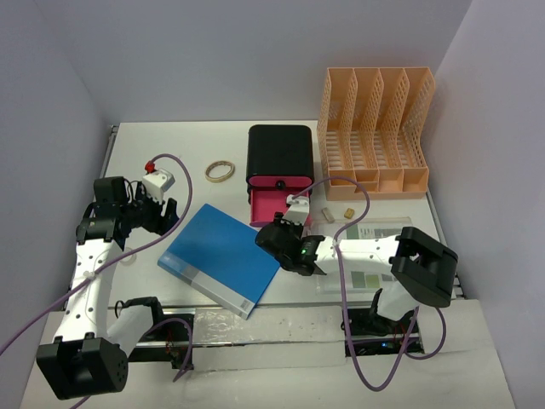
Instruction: Organize the desk
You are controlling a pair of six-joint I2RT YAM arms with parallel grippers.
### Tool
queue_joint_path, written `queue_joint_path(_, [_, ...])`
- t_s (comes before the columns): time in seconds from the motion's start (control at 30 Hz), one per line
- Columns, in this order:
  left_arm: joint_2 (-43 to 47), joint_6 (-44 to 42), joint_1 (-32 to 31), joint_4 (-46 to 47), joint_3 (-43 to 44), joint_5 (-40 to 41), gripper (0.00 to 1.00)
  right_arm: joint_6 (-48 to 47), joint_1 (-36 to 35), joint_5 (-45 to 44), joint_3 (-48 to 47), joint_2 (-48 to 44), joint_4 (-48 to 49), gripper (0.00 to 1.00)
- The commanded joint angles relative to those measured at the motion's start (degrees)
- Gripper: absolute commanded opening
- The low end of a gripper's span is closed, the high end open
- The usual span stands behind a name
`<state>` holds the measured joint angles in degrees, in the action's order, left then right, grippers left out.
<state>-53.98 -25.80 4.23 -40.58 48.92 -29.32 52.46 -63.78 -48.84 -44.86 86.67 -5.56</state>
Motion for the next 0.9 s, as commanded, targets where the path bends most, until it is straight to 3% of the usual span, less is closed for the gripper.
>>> queue_joint_path(0.0, [1.06,0.05,0.25,-0.38,-0.51,0.60,0.73,2.99,-1.09,0.06,0.48,-1.60,-0.16,0.14])
queue_joint_path(0.27, [-1.64,0.59,1.90,1.72,-3.62,7.73,0.73,1.61,-1.94,-0.62,0.11,-2.70,-1.63,0.54])
queue_joint_path(0.4, [-3.54,-0.36,5.41,1.22,-4.09,6.87,0.72,0.24,-2.49,-0.40,0.72,-3.93,-0.63,0.64])
queue_joint_path(0.87, [-11.41,0.77,7.24,-3.37,8.72,1.92,0.72,-3.72,-3.56,2.93,1.59,-8.49,-0.18,0.70])
